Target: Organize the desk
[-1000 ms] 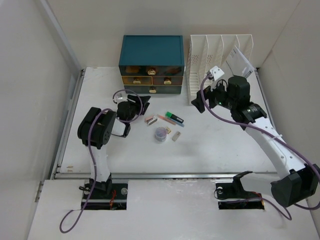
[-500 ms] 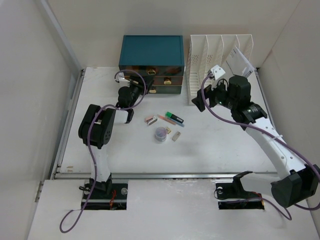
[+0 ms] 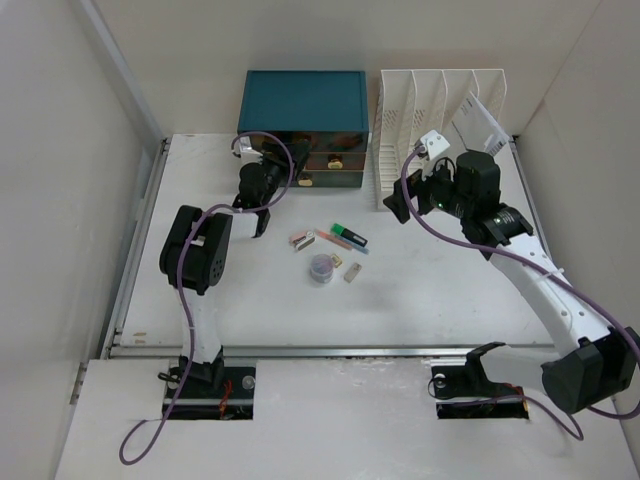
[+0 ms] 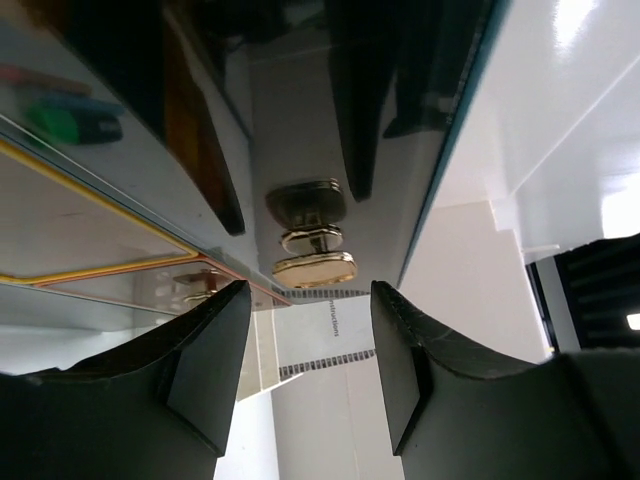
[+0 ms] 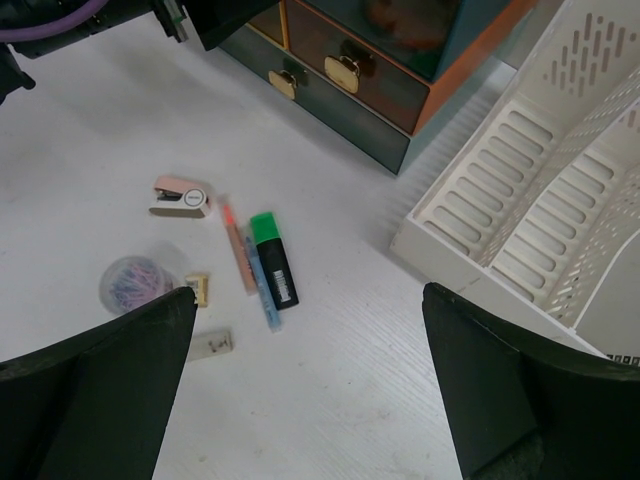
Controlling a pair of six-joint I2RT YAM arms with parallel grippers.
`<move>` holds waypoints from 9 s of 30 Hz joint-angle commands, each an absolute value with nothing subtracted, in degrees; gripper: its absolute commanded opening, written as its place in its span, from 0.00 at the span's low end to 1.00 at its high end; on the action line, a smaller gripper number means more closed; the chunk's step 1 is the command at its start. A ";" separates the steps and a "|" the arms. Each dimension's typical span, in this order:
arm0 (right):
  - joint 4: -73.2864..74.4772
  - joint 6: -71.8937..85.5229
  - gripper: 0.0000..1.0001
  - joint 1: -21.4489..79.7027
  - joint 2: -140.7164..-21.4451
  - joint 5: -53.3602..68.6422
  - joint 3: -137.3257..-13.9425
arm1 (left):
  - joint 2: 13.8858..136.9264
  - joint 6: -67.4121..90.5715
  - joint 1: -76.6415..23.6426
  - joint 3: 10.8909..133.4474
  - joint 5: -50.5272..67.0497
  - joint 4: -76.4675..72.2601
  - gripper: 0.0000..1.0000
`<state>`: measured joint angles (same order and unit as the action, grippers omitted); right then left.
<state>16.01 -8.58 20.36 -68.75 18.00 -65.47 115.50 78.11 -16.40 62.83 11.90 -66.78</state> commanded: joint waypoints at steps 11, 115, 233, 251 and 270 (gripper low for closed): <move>13.54 -8.70 1.00 20.92 -68.64 17.67 -65.39 | 114.52 75.94 -16.00 65.92 7.74 -64.95 0.48; 21.71 -15.90 1.00 34.52 -84.96 20.93 -68.55 | 58.54 48.63 -19.78 39.89 8.79 -25.08 0.87; 37.88 -14.33 0.28 32.61 -121.03 -2.90 -133.68 | 40.87 23.64 -15.21 43.33 1.58 -4.57 0.99; 37.88 -14.33 0.65 32.61 -120.50 -2.90 -133.15 | 40.87 23.64 -15.21 43.33 1.58 -4.57 0.99; 36.22 -14.33 0.79 32.61 -117.60 -3.68 -131.57 | 42.27 24.87 -15.21 42.80 2.10 -6.49 0.99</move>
